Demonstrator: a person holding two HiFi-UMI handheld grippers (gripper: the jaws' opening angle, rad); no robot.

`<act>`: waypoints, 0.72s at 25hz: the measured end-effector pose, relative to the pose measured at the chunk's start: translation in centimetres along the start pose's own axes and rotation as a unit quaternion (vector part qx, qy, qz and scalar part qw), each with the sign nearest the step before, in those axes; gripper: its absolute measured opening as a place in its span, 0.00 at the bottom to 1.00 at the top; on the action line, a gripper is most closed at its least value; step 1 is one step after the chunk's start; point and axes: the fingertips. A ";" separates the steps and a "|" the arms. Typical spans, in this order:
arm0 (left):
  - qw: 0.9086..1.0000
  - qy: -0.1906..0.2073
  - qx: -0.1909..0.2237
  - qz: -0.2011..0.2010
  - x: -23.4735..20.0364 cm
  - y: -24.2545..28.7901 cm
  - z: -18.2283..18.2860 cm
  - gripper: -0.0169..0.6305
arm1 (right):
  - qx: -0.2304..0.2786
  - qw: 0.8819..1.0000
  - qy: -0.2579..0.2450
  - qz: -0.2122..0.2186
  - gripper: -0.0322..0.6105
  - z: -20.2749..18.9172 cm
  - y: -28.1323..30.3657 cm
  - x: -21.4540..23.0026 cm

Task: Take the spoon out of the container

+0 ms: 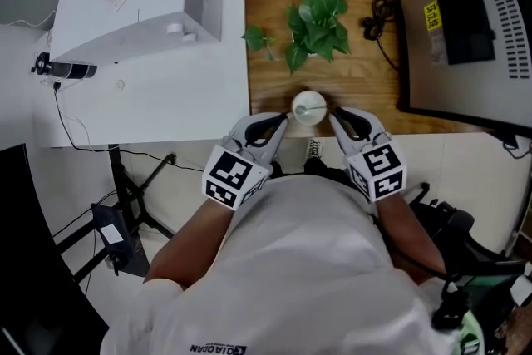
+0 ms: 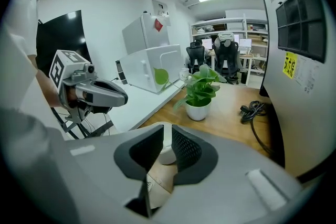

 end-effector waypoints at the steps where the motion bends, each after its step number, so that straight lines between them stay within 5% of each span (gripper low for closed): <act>1: 1.000 -0.001 -0.002 -0.001 -0.1 0.1 0.0 0.03 | -0.002 1.000 0.001 -0.001 0.13 0.0 0.2 0.2; 10: 1.000 -0.010 -0.020 -0.002 -1.0 0.7 -0.7 0.03 | -0.037 0.999 0.027 -0.002 0.28 -1.3 2.8 1.7; 18: 0.999 -0.022 -0.027 -0.003 -1.4 1.1 -1.0 0.03 | -0.062 0.994 0.084 0.005 0.26 -2.8 4.0 2.4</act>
Point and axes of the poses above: the fingertips, and each gripper's own axes: y forward along the fingers, x to its right, z out of its top, and after that the axes turned 3 degrees about y, right-handed
